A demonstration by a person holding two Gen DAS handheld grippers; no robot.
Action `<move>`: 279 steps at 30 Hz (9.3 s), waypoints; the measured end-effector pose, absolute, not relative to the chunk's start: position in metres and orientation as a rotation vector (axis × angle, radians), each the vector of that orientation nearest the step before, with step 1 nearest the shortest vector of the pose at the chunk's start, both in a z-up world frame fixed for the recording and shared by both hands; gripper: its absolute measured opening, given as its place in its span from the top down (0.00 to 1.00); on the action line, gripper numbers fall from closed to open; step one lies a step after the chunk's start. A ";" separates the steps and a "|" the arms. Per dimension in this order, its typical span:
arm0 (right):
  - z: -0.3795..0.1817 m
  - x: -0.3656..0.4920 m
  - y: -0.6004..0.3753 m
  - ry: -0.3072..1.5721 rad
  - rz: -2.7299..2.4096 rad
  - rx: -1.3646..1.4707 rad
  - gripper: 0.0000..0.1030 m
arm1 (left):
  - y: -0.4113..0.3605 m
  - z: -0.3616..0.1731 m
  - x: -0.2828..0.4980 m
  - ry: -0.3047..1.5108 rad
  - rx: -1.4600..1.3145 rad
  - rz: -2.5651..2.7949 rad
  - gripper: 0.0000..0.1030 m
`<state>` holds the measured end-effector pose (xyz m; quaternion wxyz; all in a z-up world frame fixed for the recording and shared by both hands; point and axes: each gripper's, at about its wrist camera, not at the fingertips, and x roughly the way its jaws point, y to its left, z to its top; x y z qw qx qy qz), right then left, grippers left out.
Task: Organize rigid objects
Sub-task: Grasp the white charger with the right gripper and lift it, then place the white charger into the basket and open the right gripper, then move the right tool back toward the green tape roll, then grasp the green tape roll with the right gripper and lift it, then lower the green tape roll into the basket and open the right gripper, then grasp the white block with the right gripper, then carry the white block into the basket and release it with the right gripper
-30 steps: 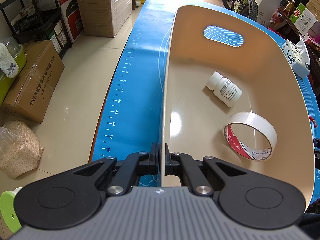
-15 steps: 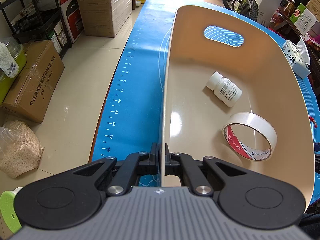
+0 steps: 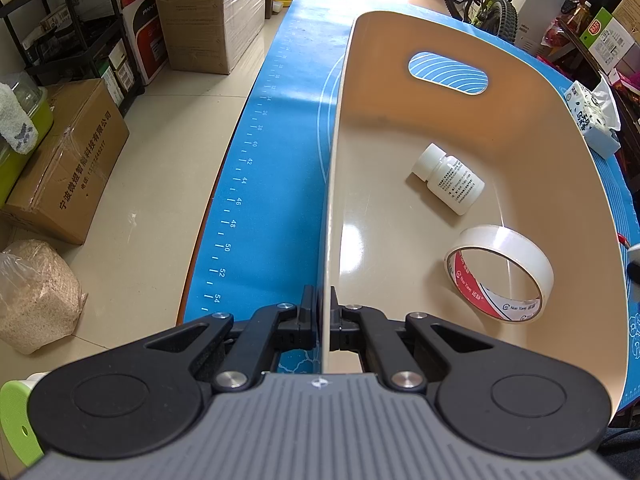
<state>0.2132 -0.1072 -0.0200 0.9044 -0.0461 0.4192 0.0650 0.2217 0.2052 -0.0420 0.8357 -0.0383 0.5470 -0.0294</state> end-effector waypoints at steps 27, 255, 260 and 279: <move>0.004 0.245 0.028 0.724 0.367 -0.181 0.52 | 0.206 -0.042 0.222 1.158 -0.081 -0.063 0.96; -0.088 0.297 -0.076 0.814 0.154 -0.197 0.46 | 0.202 -0.041 0.224 1.160 -0.068 -0.045 0.96; -0.079 0.291 -0.079 0.805 0.135 -0.186 0.46 | 0.202 -0.041 0.224 1.160 -0.067 -0.046 0.96; 0.010 0.253 -0.067 0.539 0.185 -0.063 0.46 | 0.202 -0.040 0.224 1.160 -0.065 -0.045 0.96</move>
